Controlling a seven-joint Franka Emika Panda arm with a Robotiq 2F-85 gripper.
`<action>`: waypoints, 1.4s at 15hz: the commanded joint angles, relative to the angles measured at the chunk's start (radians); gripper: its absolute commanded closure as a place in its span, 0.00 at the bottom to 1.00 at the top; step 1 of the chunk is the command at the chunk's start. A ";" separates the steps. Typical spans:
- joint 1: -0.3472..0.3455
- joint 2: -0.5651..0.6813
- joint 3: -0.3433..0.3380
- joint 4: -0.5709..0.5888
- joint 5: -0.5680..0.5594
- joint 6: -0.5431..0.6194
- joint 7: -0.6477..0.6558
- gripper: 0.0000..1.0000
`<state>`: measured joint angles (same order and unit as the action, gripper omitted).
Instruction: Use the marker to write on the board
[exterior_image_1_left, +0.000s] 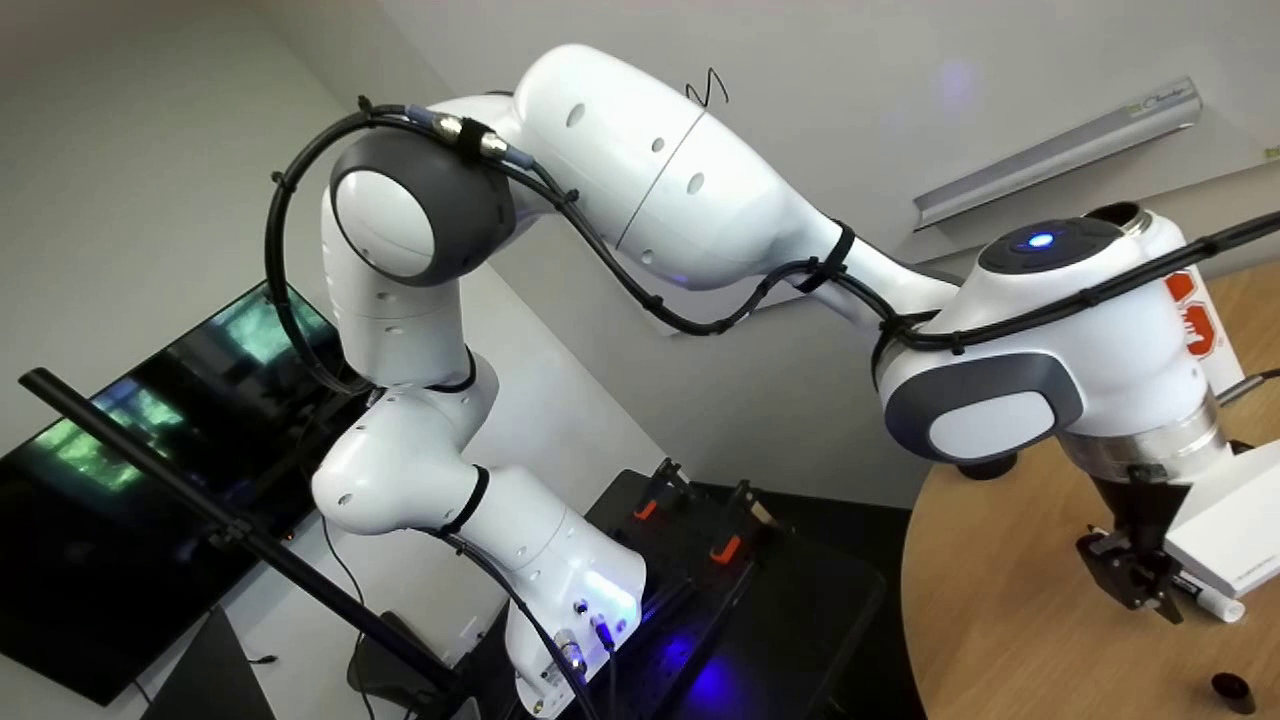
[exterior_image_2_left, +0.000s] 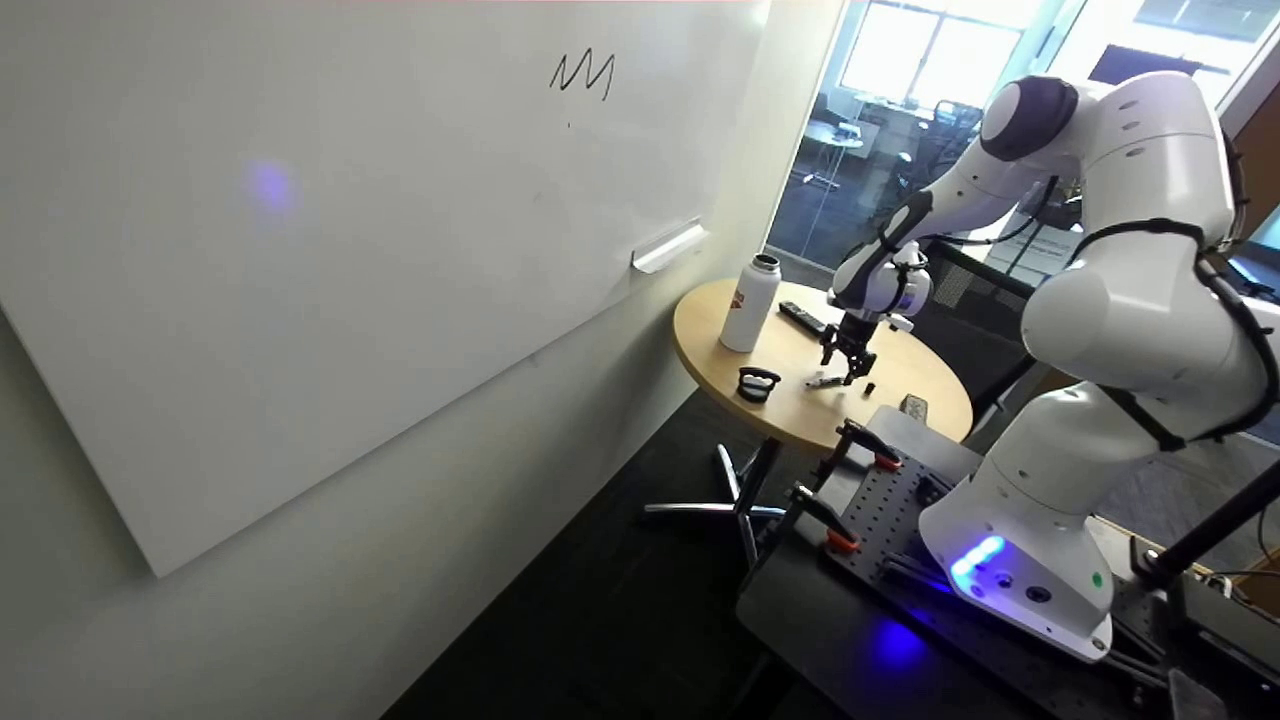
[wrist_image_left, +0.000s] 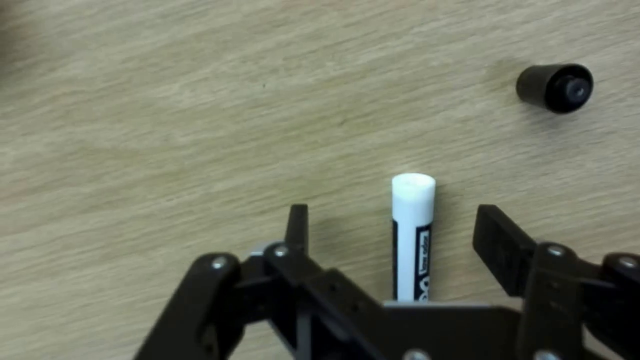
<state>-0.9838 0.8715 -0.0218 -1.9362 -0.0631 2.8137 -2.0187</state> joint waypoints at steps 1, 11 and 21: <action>0.003 0.015 0.004 0.038 -0.020 -0.037 0.002 0.44; 0.042 -0.020 -0.032 0.009 -0.024 0.001 0.046 0.91; -0.005 -0.417 -0.016 -0.225 0.122 -0.005 0.307 0.89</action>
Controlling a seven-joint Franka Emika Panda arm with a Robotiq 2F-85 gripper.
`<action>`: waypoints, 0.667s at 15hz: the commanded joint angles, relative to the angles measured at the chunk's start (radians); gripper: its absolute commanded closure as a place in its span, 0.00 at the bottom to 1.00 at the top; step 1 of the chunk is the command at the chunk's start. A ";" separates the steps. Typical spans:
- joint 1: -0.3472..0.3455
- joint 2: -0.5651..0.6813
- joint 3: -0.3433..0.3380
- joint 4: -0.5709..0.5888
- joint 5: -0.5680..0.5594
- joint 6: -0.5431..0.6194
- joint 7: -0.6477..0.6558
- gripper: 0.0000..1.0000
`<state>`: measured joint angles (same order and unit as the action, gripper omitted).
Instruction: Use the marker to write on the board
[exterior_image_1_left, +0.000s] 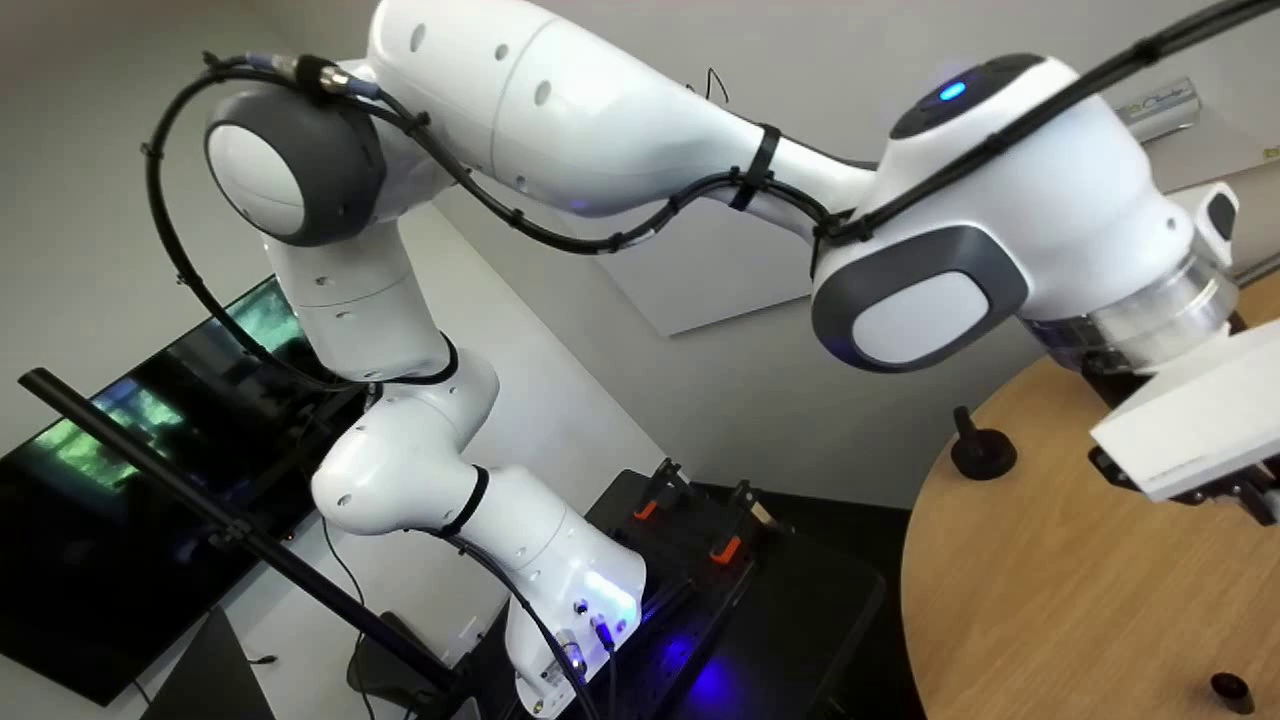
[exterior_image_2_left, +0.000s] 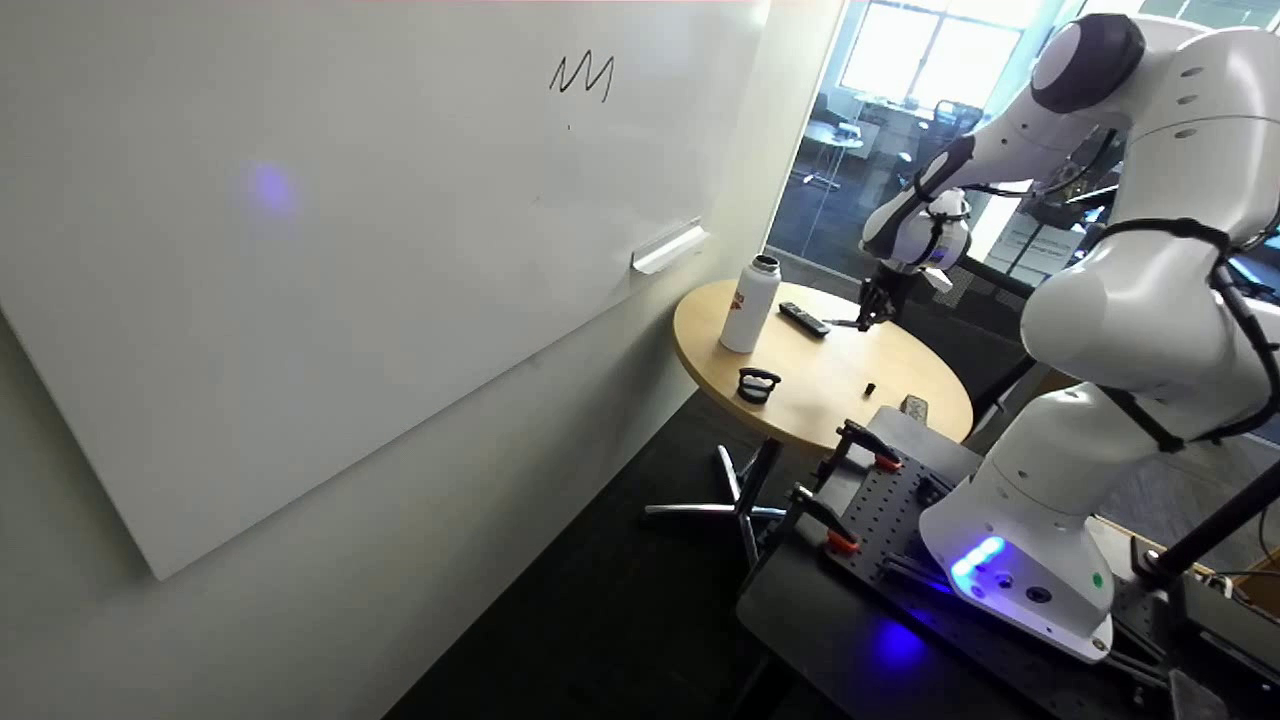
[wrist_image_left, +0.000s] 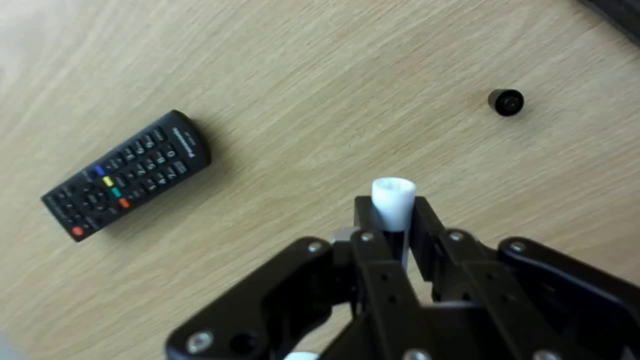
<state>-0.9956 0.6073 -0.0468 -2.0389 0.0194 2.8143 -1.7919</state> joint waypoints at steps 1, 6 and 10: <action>-0.008 -0.200 0.038 -0.160 0.063 0.010 0.071 0.89; 0.065 -0.356 0.042 -0.292 0.081 0.040 0.073 0.89; 0.093 -0.325 0.015 -0.253 0.087 0.005 0.054 0.79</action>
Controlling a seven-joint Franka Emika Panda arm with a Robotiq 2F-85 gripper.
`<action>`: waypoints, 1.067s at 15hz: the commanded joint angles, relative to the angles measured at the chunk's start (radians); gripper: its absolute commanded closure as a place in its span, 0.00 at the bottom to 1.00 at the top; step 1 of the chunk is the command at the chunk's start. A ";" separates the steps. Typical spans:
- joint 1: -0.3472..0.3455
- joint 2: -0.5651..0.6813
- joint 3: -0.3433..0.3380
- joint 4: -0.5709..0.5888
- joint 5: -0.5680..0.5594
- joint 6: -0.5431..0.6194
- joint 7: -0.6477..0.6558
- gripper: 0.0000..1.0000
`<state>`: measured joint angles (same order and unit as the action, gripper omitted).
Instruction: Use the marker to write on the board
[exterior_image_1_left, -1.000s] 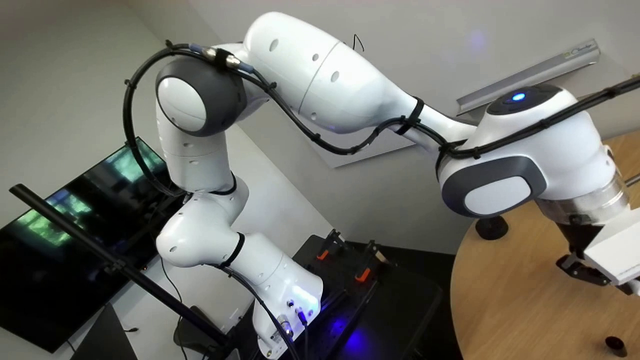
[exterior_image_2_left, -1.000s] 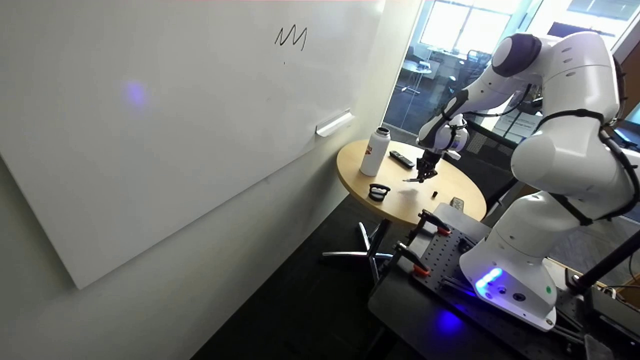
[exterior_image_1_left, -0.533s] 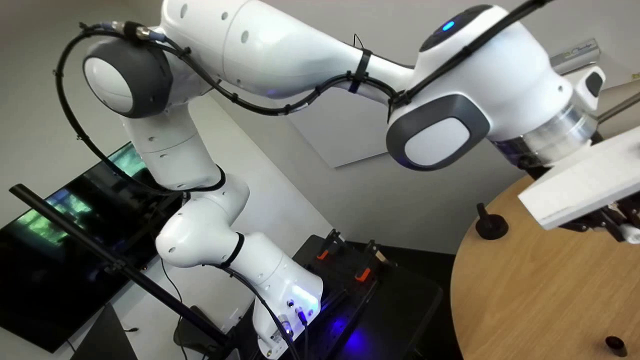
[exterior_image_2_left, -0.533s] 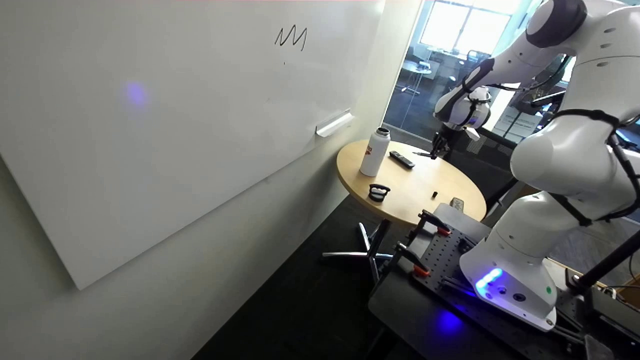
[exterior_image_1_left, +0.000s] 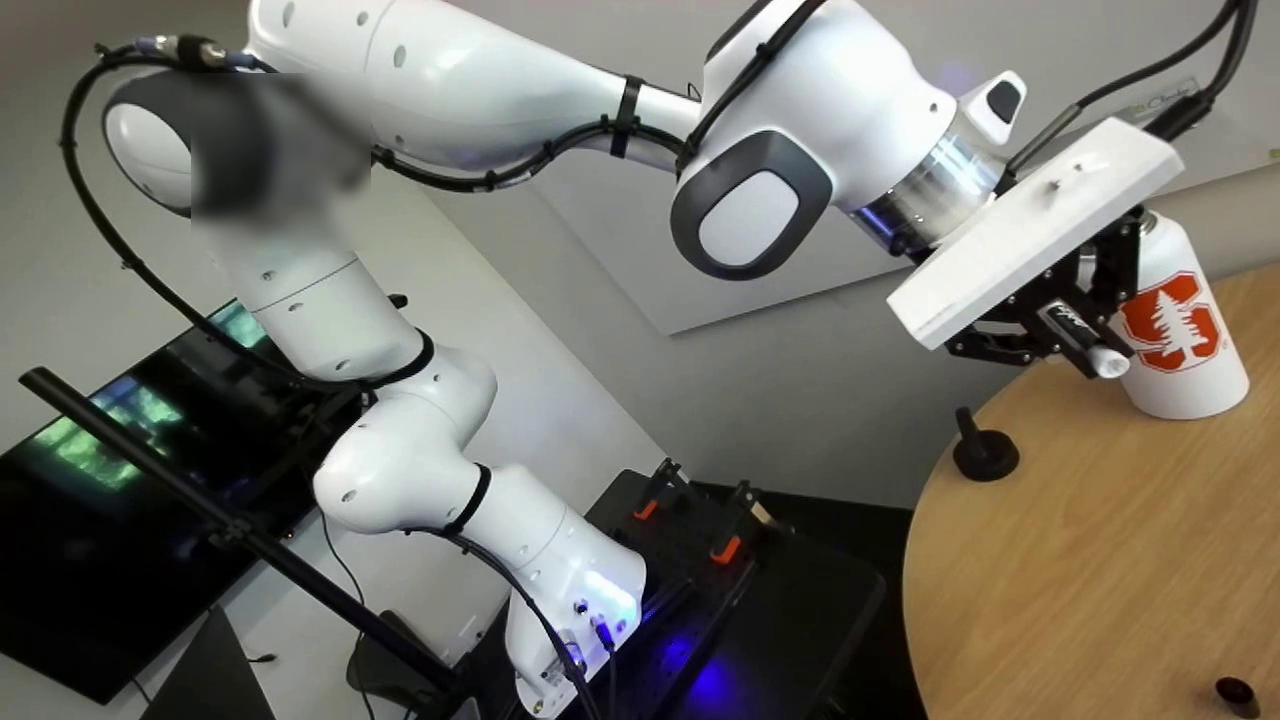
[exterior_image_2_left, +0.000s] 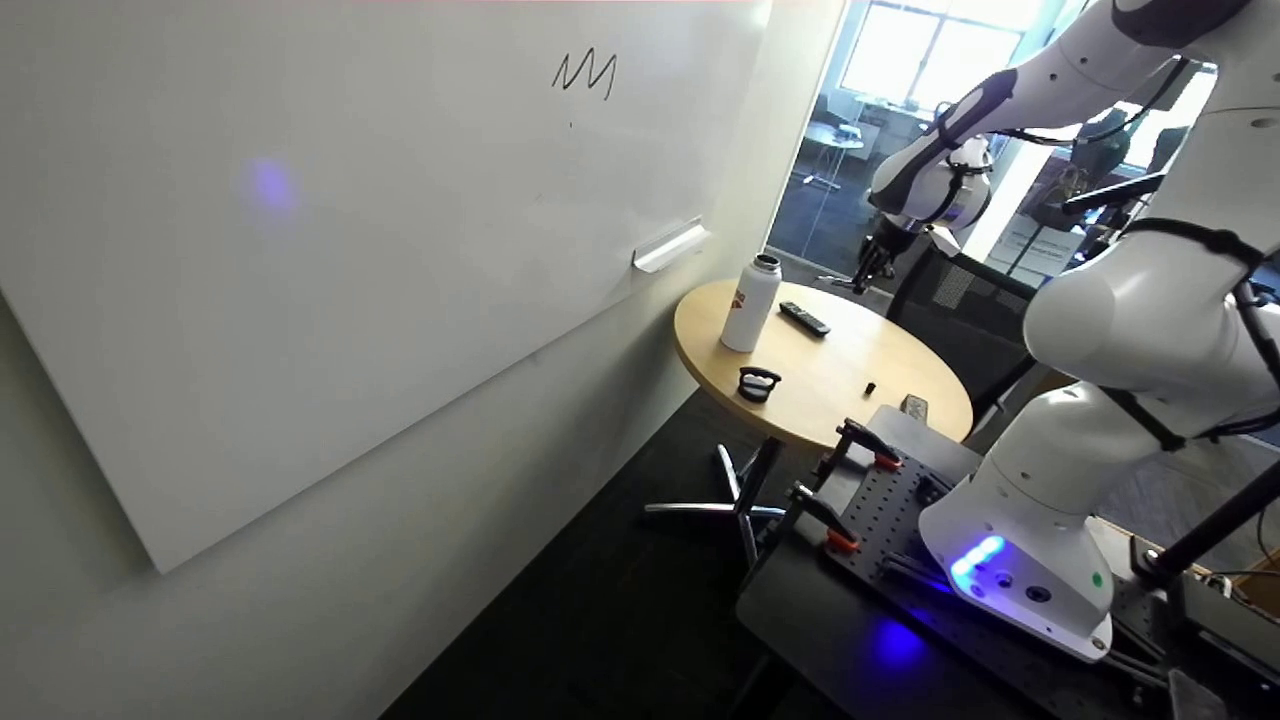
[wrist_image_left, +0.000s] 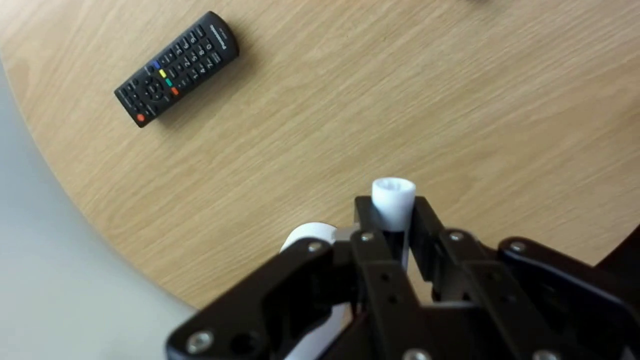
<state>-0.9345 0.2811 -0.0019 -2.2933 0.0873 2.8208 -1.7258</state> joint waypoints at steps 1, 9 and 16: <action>0.033 -0.004 -0.030 -0.004 0.019 -0.001 -0.012 0.79; 0.022 -0.143 0.066 0.037 0.412 -0.406 -0.299 0.91; 0.320 -0.347 -0.093 -0.009 0.420 -0.256 -0.082 0.91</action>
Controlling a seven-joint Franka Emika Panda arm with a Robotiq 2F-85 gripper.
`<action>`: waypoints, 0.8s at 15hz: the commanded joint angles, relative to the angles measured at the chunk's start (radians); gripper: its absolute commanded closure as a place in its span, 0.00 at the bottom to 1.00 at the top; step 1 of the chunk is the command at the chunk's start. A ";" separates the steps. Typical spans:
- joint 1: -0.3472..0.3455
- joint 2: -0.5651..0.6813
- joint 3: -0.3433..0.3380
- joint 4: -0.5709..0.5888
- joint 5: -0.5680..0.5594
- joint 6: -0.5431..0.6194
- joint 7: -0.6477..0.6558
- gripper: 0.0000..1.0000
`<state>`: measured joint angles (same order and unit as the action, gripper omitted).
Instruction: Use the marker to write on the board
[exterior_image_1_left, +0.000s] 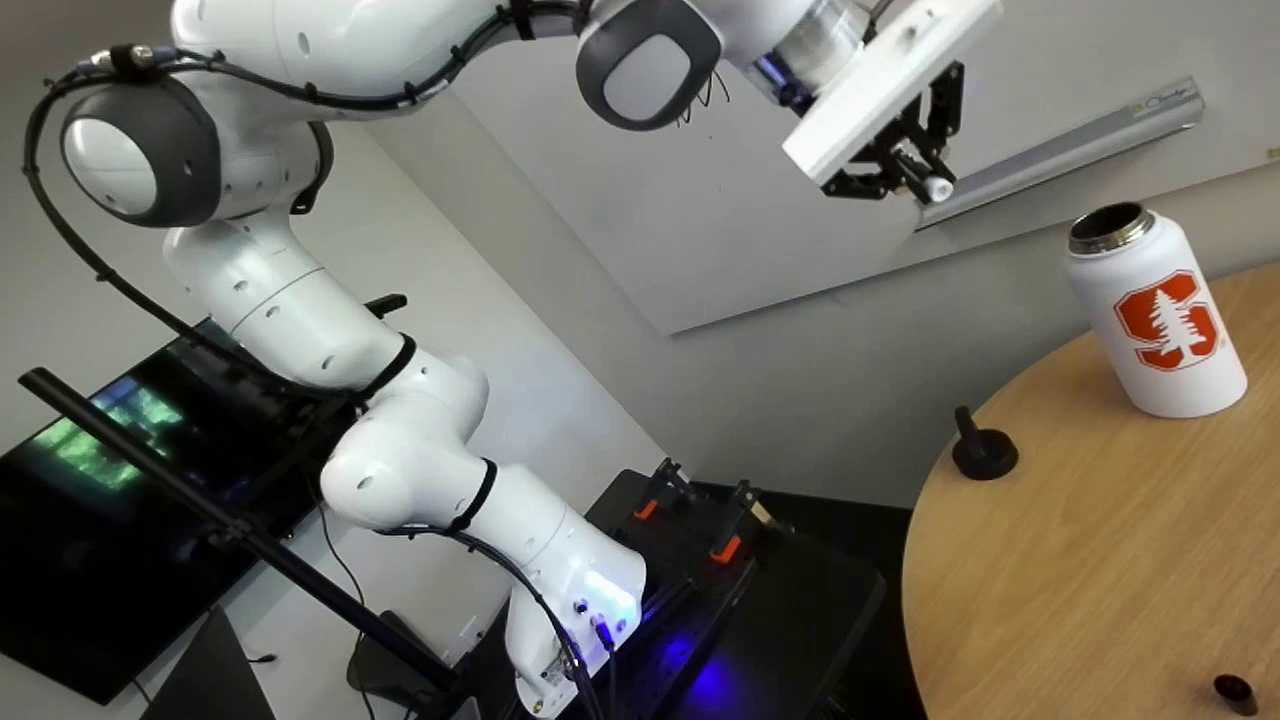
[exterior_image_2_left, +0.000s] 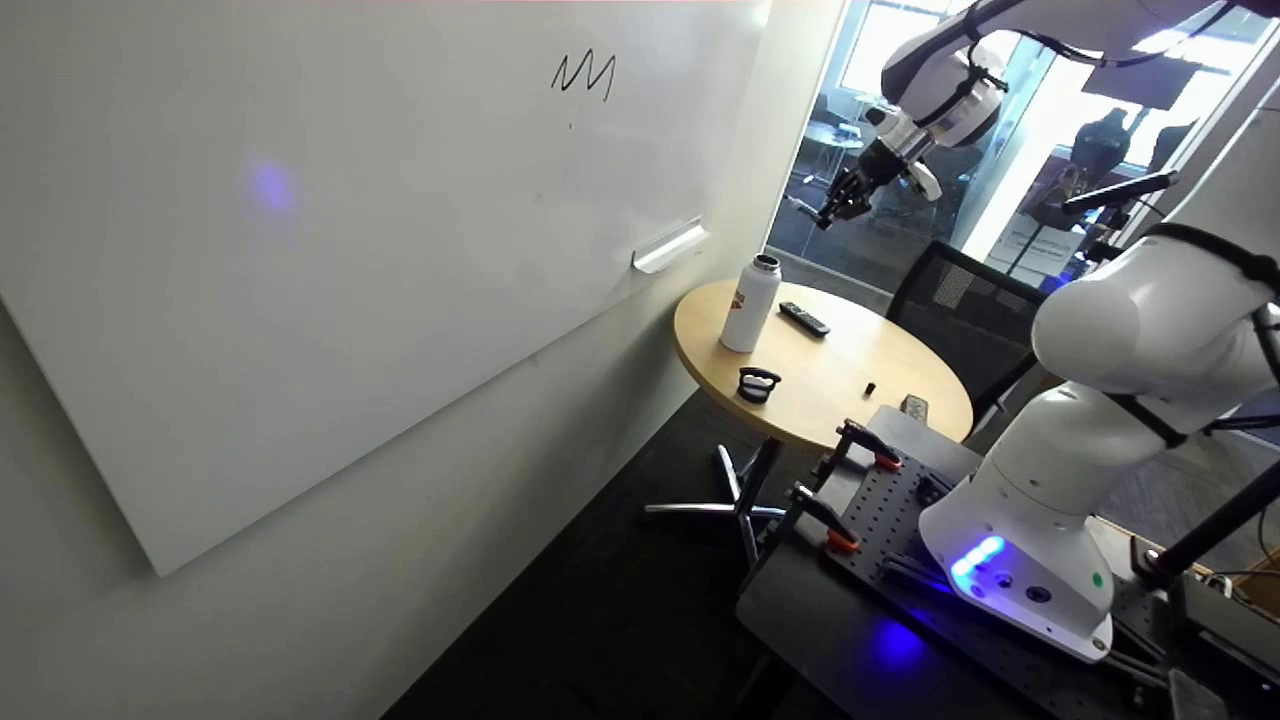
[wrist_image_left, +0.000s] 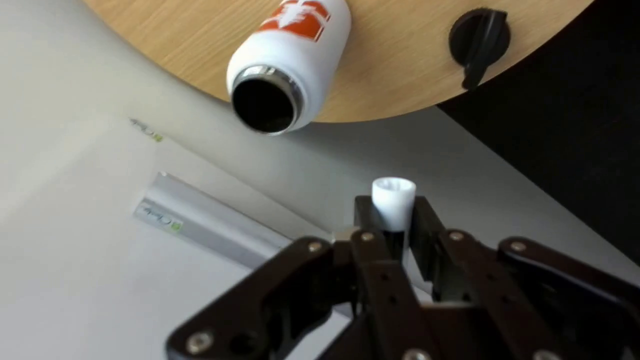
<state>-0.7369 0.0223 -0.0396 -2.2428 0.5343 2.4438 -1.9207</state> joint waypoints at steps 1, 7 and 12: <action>0.171 -0.108 -0.070 -0.082 -0.050 0.198 0.179 0.91; 0.279 -0.095 -0.102 -0.101 -0.136 0.312 0.317 0.79; 0.284 -0.108 -0.094 -0.129 -0.158 0.397 0.385 0.91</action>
<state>-0.4540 -0.0755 -0.1482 -2.3504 0.3980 2.7606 -1.6033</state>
